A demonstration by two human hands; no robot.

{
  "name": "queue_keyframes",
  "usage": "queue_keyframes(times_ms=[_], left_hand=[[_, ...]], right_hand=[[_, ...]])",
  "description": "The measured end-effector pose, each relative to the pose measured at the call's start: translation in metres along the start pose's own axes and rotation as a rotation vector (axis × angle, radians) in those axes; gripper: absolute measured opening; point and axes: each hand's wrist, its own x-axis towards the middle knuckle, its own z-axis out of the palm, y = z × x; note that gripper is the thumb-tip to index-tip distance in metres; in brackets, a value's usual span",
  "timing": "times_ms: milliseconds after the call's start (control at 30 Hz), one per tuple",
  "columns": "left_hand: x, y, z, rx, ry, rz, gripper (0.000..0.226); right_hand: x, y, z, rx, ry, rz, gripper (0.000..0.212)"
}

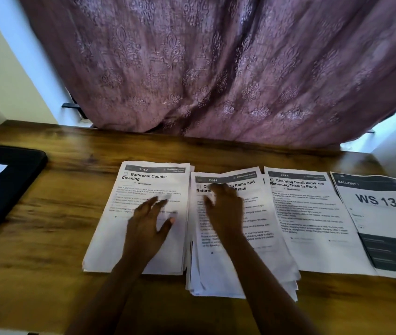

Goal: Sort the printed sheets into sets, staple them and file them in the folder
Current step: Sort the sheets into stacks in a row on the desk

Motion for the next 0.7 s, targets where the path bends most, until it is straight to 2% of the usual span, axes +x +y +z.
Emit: queue_keyframes(times_ms=[67,133,267,367,500,567,700], left_hand=[[0.002,0.021,0.007,-0.081,0.010,0.028,0.054],[0.003,0.040,0.016,-0.132,-0.012,0.031,0.050],[0.008,0.058,0.034,-0.016,-0.065,0.092,0.053],[0.008,0.060,0.044,0.075,-0.130,0.095,0.050],[0.006,0.052,0.051,0.107,-0.146,0.102,0.046],[0.005,0.049,0.053,0.119,-0.135,0.111,0.045],[0.003,0.048,0.055,0.158,-0.115,0.123,0.043]], right_hand=[[0.001,0.037,-0.020,0.031,0.015,0.180,0.031],[0.001,0.071,-0.036,0.047,0.044,0.321,0.032],[-0.005,0.113,-0.050,0.037,0.005,0.540,0.051],[-0.011,0.125,-0.052,0.056,-0.096,0.557,0.040],[-0.015,0.126,-0.055,0.143,-0.099,0.557,0.023],[-0.015,0.128,-0.056,0.194,-0.101,0.560,0.022],[-0.013,0.131,-0.059,0.261,-0.133,0.590,0.036]])
